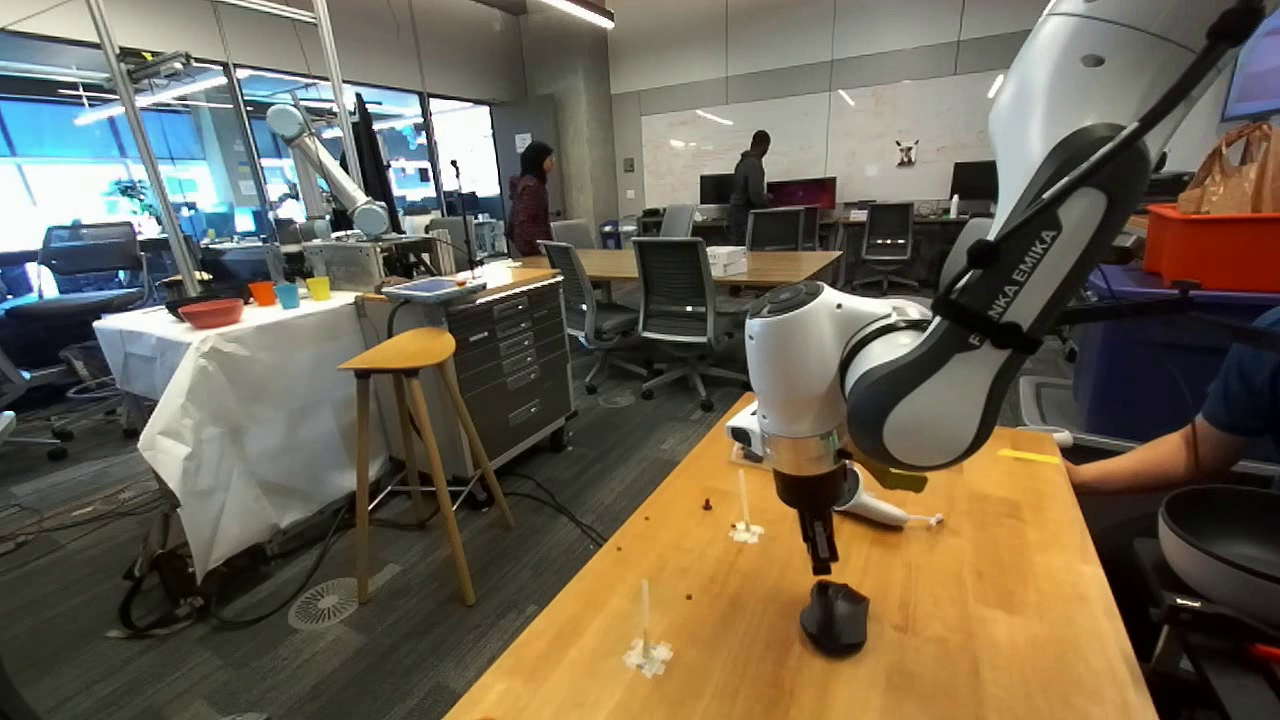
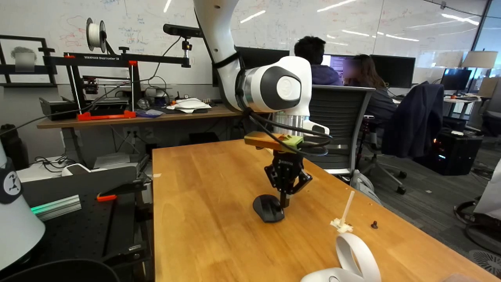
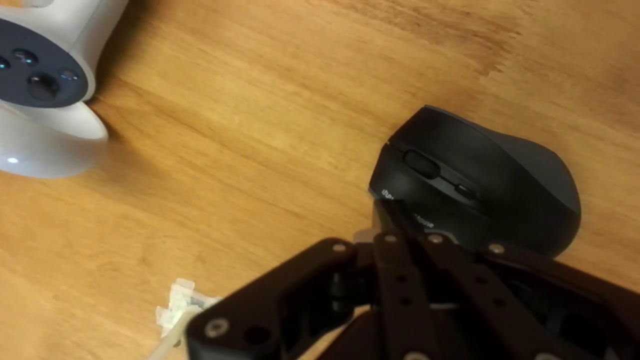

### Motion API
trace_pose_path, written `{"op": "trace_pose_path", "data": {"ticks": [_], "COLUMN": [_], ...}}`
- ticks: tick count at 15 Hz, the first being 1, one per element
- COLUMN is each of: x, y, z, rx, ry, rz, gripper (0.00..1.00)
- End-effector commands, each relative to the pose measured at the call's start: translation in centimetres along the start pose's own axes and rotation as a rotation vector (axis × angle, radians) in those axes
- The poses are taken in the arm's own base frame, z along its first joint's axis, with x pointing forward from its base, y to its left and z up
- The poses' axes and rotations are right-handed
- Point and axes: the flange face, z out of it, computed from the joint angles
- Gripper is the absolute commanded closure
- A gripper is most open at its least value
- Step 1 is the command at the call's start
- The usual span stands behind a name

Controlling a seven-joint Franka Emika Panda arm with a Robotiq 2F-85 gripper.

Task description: Nudge the computer mouse to the left

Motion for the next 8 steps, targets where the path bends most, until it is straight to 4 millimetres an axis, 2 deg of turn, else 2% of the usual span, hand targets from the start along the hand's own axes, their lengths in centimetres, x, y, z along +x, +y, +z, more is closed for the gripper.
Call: {"op": "trace_pose_path", "data": {"ticks": [1,8], "x": [0.55,0.22], "y": [-0.01,0.11], "z": [0.27,0.59], "rx": [0.032,0.052], "ry": [-0.001,-0.005], "rz": [0.044,0.086], "gripper": [0.95,0.95]}}
